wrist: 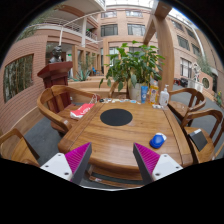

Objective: Arrange mouse

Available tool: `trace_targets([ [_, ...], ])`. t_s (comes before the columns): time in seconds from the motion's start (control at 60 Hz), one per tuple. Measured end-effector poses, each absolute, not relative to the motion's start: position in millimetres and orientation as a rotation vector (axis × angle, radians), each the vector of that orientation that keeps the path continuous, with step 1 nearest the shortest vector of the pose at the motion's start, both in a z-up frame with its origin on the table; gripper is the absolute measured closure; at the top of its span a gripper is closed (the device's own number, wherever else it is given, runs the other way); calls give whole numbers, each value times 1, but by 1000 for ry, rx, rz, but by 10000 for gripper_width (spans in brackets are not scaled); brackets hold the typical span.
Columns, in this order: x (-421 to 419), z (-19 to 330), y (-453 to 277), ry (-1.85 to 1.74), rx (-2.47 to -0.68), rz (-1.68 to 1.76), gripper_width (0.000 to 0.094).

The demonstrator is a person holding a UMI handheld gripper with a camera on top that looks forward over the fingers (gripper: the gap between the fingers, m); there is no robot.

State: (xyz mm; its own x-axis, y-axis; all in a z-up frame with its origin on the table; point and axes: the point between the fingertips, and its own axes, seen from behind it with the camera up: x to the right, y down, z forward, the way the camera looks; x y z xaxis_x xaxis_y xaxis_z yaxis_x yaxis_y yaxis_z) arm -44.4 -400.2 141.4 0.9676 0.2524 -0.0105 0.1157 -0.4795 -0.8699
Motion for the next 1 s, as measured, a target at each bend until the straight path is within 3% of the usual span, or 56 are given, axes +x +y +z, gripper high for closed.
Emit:
trace_targets([
  [0.1,-25,119,-405,-217,-2136,122,81],
  [0.15,1,85,-384,-189,-2164,99,81],
  [0.3,57,42,-356,-90,-2216,25,83],
  [0.533,120,15,-289,49,-2192,-61,83],
  [0.8,137,-10,-219,131,-2214,-52,78],
  [0.917,139,-10,-194,119,-2189,-92,154],
  [1.0,135,-9,-184,113,-2192,-85,282],
])
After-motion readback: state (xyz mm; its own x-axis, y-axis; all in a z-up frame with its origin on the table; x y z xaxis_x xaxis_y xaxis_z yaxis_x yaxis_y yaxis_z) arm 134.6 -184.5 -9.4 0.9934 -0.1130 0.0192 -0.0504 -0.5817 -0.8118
